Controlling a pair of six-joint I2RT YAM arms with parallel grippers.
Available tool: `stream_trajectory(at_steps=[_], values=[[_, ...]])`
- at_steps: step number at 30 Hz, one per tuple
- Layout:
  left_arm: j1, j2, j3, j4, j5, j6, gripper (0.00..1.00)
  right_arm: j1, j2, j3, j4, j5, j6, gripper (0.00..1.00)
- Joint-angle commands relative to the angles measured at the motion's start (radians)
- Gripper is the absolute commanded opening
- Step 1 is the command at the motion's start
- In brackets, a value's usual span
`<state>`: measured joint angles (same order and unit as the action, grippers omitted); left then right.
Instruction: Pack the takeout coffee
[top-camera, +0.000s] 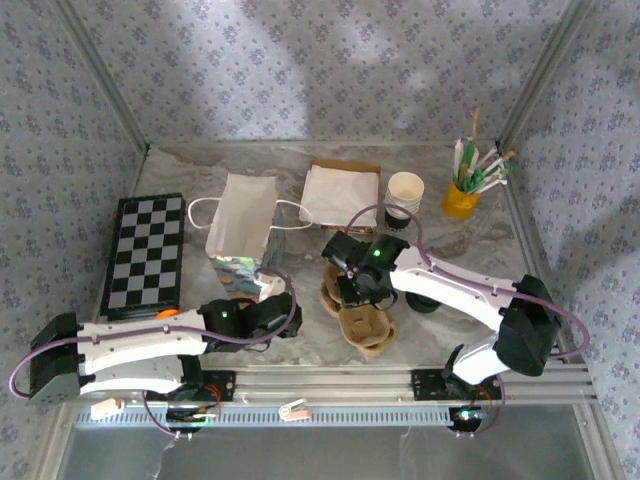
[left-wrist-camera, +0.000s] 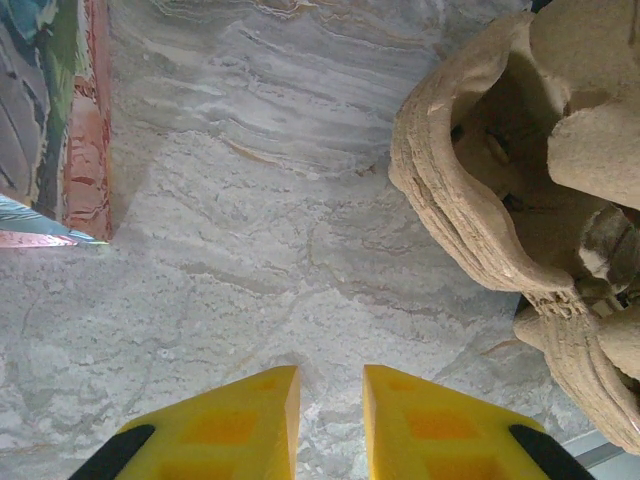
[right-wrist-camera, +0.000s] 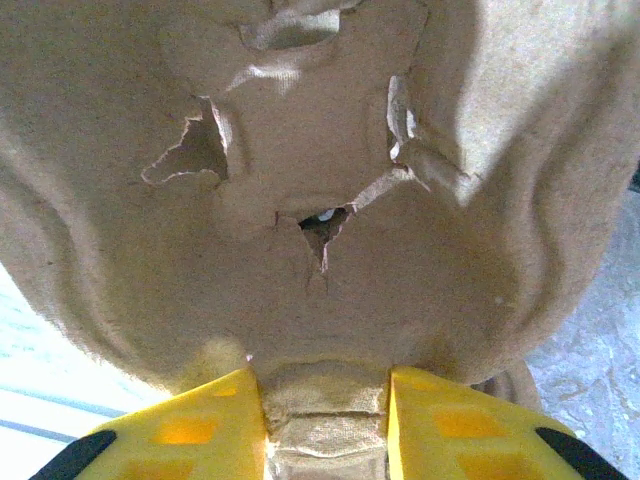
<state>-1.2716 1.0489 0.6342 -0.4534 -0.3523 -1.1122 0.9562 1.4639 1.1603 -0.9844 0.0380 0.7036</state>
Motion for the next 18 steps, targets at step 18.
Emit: stream_trajectory(at_steps=[18], values=[[0.000,-0.015,0.009,-0.030,-0.009,-0.011,0.23,0.046,-0.016,-0.011,-0.040,0.050,-0.035,0.58]])
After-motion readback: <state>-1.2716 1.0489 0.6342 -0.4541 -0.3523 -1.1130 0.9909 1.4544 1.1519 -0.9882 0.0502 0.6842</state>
